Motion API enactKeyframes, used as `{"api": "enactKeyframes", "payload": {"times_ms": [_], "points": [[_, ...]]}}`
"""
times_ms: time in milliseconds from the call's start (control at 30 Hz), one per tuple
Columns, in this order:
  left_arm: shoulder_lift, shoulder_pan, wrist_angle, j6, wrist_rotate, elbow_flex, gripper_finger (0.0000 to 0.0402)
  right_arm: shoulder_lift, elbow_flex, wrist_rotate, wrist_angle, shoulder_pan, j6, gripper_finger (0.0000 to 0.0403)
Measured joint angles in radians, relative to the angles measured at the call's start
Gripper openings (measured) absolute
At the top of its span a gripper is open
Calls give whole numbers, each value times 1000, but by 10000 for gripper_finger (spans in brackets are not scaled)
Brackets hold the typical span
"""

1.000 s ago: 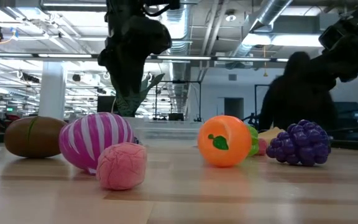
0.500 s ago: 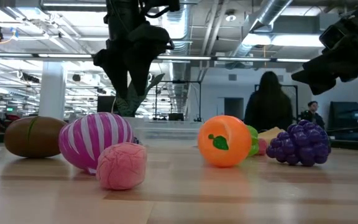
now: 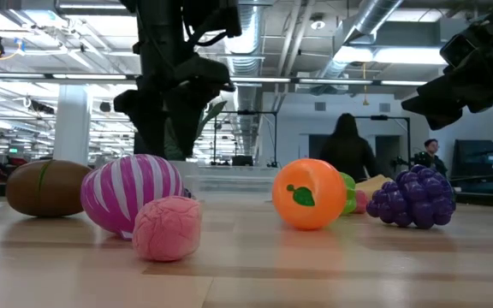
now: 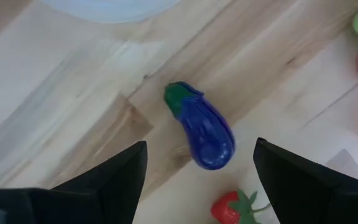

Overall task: Pick and placing Produce into tupperware
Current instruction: Put the purple eggplant into the transparent bin

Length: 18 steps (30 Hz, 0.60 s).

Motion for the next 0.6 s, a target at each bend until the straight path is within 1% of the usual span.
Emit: {"api": "enactKeyframes", "payload": {"times_ms": [133,267,600], "points": [[1,1,69,10,7,-24,284,0,0,0,1,0,0,212],[1,2,76,19,6,-28,284,0,0,0,4,0,0,212],[0,3,162,-18,33,-130,284,0,0,0,5,0,1,212]]}}
